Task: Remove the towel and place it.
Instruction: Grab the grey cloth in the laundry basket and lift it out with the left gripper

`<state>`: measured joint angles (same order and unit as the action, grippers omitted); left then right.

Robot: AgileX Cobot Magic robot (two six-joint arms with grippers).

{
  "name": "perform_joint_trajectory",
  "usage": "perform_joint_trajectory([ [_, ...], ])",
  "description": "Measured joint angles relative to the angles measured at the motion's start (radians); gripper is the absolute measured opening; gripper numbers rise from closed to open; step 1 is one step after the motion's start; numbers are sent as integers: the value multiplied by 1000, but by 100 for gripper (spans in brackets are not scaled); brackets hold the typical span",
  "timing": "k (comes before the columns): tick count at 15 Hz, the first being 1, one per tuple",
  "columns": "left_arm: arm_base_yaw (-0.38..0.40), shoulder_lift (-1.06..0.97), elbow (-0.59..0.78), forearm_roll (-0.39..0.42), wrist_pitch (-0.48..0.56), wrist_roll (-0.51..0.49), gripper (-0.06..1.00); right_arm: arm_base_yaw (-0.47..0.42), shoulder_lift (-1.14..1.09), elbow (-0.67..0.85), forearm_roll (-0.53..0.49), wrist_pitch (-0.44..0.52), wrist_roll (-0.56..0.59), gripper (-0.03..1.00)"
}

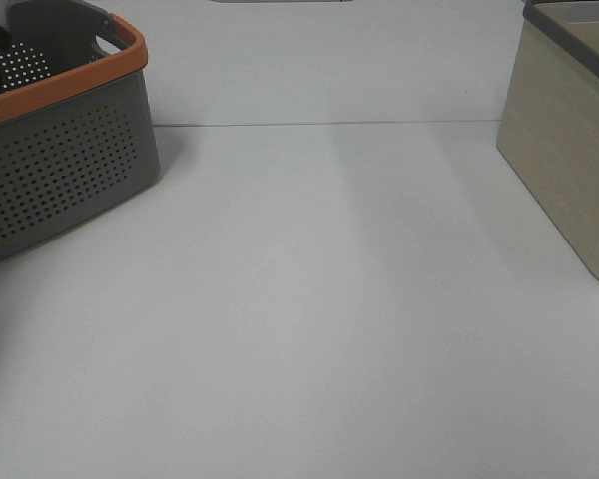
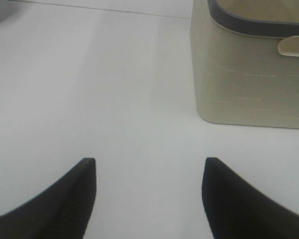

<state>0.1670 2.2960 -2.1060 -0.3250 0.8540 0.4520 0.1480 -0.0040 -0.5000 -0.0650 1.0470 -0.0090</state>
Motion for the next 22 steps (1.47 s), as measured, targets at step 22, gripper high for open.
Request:
perform_joint_trajectory([
  [22,-386,-452,-252,64,-305,9,0,0,0,0,-19,0,9,62],
])
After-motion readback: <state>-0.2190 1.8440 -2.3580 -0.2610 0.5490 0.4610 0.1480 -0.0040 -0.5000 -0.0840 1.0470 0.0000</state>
